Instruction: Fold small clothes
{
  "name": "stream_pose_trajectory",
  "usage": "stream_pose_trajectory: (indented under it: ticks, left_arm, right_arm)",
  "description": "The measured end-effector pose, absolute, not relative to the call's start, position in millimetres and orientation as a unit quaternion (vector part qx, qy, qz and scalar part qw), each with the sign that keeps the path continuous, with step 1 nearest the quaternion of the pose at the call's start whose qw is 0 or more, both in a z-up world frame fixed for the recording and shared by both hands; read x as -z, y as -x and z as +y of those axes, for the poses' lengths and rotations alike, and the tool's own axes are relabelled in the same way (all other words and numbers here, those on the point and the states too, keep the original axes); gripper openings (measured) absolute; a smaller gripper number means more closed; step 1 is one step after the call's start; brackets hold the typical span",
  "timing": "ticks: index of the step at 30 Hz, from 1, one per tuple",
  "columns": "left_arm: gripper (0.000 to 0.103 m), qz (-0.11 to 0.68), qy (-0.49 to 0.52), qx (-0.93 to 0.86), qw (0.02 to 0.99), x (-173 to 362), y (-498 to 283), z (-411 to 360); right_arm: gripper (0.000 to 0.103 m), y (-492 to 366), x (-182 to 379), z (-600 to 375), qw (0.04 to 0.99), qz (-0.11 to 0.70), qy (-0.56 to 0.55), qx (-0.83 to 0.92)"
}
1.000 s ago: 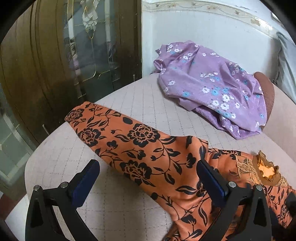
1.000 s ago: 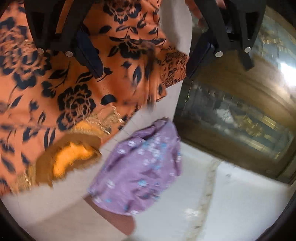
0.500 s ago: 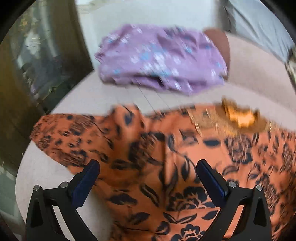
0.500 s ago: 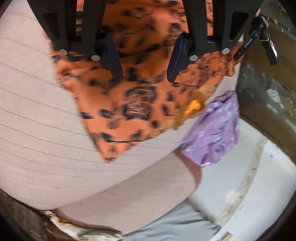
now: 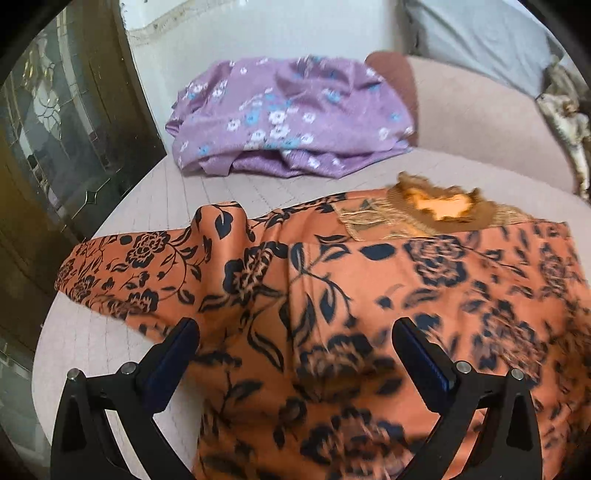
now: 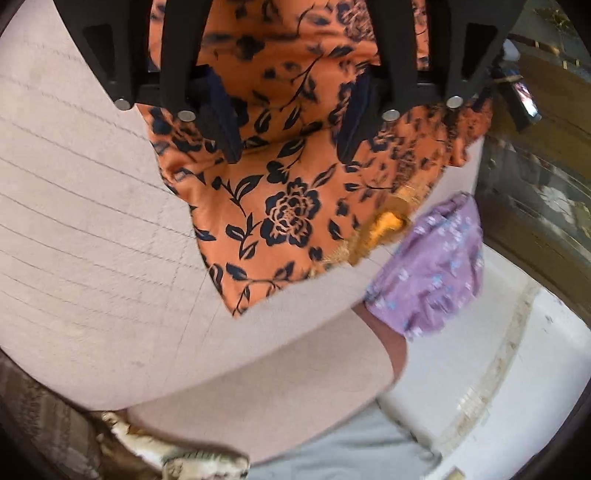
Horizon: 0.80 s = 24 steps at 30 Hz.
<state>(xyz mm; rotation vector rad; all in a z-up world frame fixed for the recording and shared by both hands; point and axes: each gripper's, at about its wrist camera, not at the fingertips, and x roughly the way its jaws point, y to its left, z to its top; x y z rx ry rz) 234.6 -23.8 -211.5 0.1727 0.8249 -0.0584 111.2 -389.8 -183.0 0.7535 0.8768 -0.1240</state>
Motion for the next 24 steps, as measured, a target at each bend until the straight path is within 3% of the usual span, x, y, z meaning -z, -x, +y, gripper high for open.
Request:
stream_pose_trajectory:
  ticks: [9,24]
  left_arm:
    - [0.103,0.369,-0.072,0.059,0.925,186,-157,-3]
    - [0.103,0.332,-0.054,-0.103,0.936,98,-149,158]
  right_arm:
    - [0.061,-24,169,-372,0.854,0.383,-0.349,0.05]
    - [0.061,-42,157,-301,0.888,0.369,-0.272,-0.039]
